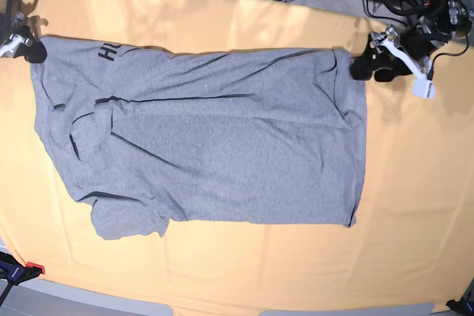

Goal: Layout the t-shirt on the table in an organized manner, then fold the t-shirt properly
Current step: 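Move the left gripper to the opposite collar-side corner and grasp it, then lift both collar-side corners and pull the shirt taut away from the hem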

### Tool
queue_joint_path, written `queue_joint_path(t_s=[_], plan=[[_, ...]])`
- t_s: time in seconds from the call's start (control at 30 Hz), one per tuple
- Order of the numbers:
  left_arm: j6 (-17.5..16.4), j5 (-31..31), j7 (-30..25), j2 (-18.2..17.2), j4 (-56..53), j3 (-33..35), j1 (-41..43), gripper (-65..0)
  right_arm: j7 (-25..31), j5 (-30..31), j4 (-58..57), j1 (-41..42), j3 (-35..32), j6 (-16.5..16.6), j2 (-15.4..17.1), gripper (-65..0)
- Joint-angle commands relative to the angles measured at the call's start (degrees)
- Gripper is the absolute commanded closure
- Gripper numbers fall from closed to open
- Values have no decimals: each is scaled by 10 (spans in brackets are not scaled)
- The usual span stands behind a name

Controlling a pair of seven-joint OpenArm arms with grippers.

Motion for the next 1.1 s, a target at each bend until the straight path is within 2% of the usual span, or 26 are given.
queue_joint_path(t_s=[0.0, 0.33, 0.47, 0.53, 0.57, 0.67, 0.7, 0.77, 0.9, 1.07], plan=[[-1, -9, -1, -6, 7, 6, -2, -454, 2, 12, 8, 1, 4, 1, 16, 0], [-4, -8, 2, -6, 7, 80, -2, -454, 2, 13, 8, 1, 4, 1, 16, 0], [-29, -8, 6, -7, 7, 91, -3, -450, 2, 12, 8, 1, 4, 1, 16, 0], [-30, 3, 6, -9, 7, 90, -9, -381, 2, 13, 8, 1, 4, 1, 16, 0], [-30, 15, 6, -10, 7, 90, -13, -307, 2, 13, 8, 1, 4, 1, 16, 0], [-26, 42, 8, -15, 8, 87, -29, -27, -4, 28, 8, 1, 4, 1, 17, 0], [-24, 40, 9, -17, 8, 84, -35, 0, -11, 41, 8, 1, 4, 1, 17, 0], [-16, 39, 10, -23, 8, 73, -45, 0, -11, 59, 12, 1, 4, 1, 17, 0], [-16, 32, 13, -42, 9, 42, -64, 0, -11, 58, 26, 1, 4, 1, 19, 0], [-17, 4, 17, -84, 9, 13, -67, 0, -11, 51, 30, 1, 4, 1, 19, 0]])
